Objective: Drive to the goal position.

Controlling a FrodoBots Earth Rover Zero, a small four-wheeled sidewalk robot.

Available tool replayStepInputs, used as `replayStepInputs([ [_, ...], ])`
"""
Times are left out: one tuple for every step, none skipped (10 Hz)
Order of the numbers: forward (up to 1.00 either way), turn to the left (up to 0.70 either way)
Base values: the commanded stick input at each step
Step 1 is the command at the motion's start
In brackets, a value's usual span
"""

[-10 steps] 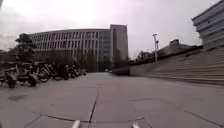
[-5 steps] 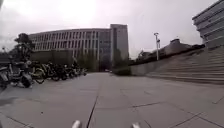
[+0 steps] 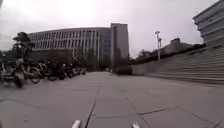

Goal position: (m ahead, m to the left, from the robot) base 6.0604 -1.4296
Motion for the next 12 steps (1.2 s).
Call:
replayStepInputs([
  [0.7, 0.05],
  [0.7, 0.02],
  [0.7, 0.01],
  [0.7, 0.0],
  [0.7, 0.0],
  [0.7, 0.0],
  [0.7, 0.0],
  [0.7, 0.0],
  [0.7, 0.0],
  [0.7, 0.0],
  [0.7, 0.0],
  [0.7, 0.0],
])
